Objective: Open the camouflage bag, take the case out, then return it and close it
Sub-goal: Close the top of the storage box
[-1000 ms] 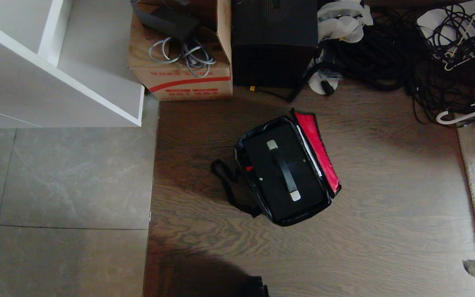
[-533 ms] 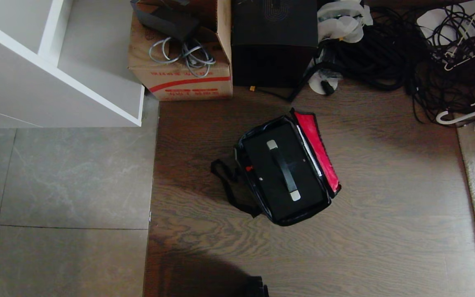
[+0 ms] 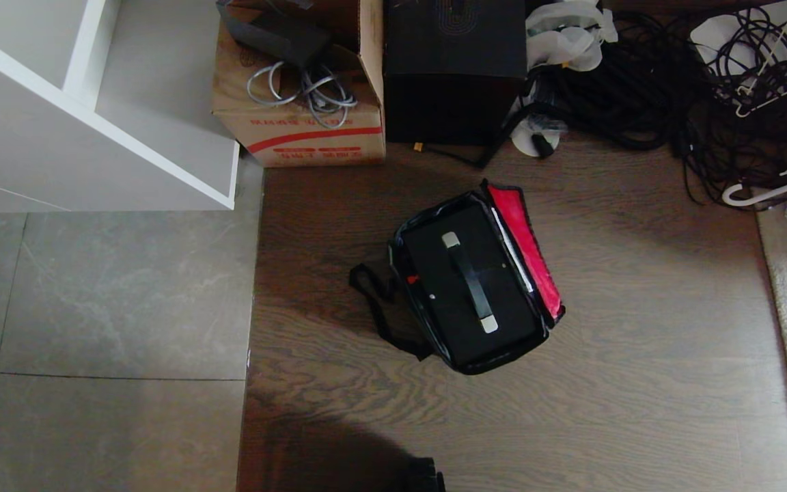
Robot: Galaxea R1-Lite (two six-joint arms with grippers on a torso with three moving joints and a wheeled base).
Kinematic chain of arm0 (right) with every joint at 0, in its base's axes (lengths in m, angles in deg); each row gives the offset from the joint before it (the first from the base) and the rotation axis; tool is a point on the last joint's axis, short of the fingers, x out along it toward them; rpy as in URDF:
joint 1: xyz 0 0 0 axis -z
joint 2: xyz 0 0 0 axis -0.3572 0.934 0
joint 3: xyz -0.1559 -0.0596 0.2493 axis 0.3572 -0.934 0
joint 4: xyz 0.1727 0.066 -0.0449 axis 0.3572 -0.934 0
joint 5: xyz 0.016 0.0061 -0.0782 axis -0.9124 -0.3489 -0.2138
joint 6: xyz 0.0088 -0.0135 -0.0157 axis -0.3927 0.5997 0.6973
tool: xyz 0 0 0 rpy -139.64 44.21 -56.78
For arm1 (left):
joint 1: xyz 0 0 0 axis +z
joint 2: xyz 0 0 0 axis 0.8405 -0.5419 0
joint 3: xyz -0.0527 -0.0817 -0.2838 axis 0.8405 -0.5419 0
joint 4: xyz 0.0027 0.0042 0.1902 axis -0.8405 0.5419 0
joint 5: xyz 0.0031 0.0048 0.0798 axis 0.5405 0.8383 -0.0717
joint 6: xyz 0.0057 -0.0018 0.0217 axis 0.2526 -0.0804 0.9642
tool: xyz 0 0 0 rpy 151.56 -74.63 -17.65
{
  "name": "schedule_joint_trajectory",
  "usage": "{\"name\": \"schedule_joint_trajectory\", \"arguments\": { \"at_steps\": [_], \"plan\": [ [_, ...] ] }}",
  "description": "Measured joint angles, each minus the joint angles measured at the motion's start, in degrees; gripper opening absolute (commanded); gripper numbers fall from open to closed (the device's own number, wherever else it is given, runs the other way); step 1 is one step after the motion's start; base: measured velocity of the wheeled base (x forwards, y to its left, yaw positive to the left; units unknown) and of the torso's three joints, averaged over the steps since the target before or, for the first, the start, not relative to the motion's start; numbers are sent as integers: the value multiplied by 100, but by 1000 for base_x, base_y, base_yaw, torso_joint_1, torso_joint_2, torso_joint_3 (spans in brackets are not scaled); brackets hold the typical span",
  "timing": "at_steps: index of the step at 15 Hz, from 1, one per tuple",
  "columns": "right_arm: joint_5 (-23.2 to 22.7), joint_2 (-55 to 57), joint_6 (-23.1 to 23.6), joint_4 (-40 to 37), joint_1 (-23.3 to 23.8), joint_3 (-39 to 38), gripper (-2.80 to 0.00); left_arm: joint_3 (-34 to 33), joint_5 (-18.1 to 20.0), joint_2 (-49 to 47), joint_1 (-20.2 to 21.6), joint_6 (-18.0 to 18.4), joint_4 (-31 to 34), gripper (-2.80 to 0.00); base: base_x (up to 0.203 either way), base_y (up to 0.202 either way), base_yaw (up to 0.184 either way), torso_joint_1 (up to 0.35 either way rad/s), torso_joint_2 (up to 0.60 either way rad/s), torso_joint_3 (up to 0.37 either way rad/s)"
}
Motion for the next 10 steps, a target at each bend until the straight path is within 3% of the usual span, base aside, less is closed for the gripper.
{"name": "schedule_joint_trajectory", "arguments": {
  "at_steps": [10],
  "plan": [
    [-30, -85, -164, -140, 0, -50, -280, 5, 2, 0, 0, 0, 2, -280, 0, 0, 0, 0, 0, 0]
  ]
}}
